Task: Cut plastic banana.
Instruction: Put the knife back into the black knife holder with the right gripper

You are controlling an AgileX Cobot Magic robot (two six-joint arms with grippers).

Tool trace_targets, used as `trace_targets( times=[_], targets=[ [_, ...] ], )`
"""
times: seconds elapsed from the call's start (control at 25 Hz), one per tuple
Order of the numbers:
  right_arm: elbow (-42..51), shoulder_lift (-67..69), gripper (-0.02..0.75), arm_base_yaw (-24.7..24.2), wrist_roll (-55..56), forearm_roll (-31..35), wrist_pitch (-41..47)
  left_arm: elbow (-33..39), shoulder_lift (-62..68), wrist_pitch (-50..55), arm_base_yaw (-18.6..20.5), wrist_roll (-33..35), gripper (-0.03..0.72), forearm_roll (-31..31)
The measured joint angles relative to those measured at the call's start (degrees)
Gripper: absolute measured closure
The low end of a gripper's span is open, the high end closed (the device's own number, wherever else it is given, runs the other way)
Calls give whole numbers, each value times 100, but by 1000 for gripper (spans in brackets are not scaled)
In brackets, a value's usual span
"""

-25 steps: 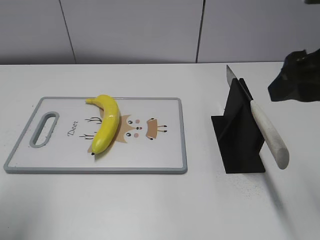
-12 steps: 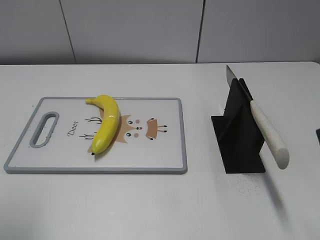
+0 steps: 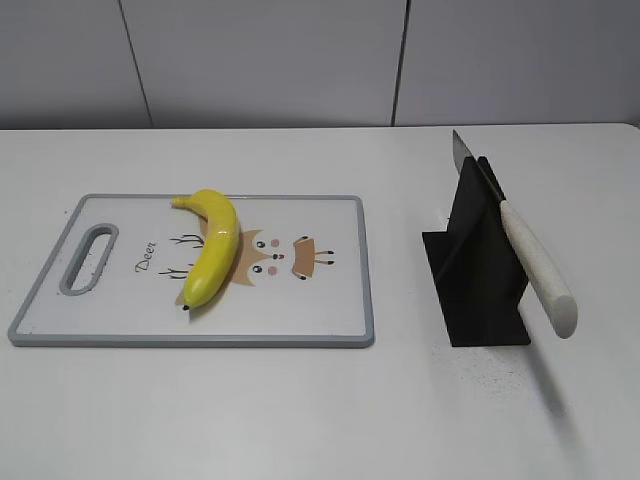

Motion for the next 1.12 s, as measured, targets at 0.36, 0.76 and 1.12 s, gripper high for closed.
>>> trace_targets(
  times=[0.36,0.76,1.12],
  targets=[
    [68,-970,148,0,-69,0,41,7,-1419,270,0,0,120,0],
    [-49,-1489,148,0,-172,48,837,617,-2590,318,0,0,124,-91],
    [6,-1598,148,0,-286,374,1126,1663,-3134,360,0,6,126,-252]
  ],
)
